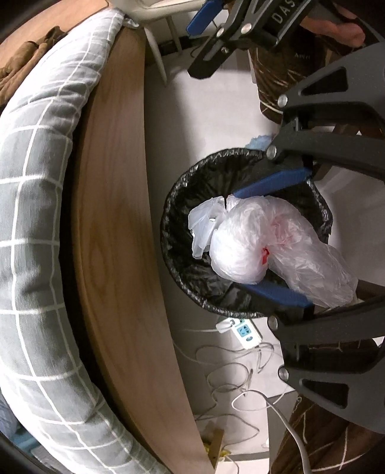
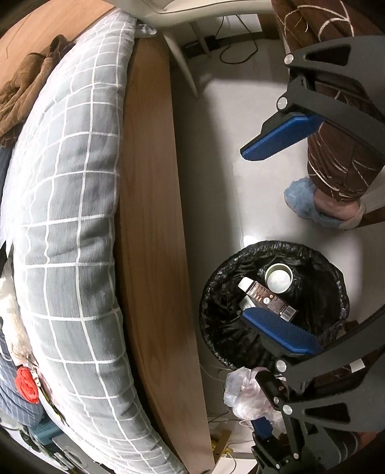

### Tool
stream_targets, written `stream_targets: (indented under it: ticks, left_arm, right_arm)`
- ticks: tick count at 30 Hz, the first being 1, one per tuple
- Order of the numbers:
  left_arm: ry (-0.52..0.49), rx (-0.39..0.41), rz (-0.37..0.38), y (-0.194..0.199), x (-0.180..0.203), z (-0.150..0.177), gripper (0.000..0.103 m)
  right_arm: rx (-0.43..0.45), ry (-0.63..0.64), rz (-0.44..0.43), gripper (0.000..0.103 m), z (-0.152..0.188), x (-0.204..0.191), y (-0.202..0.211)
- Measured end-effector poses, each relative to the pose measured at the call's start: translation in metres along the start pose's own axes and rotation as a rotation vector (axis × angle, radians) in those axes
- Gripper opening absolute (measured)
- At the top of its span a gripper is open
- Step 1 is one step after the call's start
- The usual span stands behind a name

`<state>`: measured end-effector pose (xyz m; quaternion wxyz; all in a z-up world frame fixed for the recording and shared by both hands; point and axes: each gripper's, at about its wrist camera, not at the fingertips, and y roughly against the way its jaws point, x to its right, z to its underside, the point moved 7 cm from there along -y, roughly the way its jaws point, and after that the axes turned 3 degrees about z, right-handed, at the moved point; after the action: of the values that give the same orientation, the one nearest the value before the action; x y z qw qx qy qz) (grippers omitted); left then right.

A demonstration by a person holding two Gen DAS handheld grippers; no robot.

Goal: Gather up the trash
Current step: 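Move both tools back over the bed toward the remaining trash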

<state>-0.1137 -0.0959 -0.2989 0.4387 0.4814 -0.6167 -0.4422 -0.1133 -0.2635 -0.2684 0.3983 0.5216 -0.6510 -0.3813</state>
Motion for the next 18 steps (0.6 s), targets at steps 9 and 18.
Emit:
stream_targets:
  ticks: [9,18]
  left_arm:
    - [0.046,0.05,-0.042,0.011,-0.019,-0.007,0.097]
    - [0.062,0.148,-0.088,0.05,-0.036,-0.02,0.097]
  right_arm:
    - [0.029,0.008,-0.01,0.095,-0.008,-0.009,0.01]
    - [0.115,0.018,-0.039,0.095,-0.026,-0.017,0.039]
